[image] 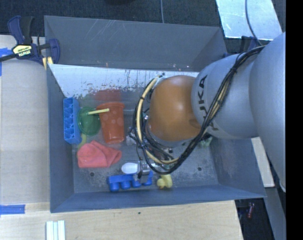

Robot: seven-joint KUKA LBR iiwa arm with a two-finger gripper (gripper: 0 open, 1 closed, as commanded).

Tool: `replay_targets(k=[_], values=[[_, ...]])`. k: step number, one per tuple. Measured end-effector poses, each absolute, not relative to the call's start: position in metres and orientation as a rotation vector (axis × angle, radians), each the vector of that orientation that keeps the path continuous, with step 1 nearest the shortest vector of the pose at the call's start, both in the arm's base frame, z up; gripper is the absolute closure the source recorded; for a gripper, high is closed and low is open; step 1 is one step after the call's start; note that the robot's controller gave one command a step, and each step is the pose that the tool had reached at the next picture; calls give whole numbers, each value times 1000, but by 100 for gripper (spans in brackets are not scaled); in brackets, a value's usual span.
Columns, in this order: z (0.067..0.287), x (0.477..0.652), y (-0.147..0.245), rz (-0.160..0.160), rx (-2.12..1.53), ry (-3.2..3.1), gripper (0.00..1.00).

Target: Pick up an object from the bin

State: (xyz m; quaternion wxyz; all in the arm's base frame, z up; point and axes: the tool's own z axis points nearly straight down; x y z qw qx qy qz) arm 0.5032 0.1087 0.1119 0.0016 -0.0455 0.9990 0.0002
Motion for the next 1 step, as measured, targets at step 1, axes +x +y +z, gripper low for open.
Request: replay_targets(k=[1], values=[[83, 491, 114, 0, -246, 3125, 0]])
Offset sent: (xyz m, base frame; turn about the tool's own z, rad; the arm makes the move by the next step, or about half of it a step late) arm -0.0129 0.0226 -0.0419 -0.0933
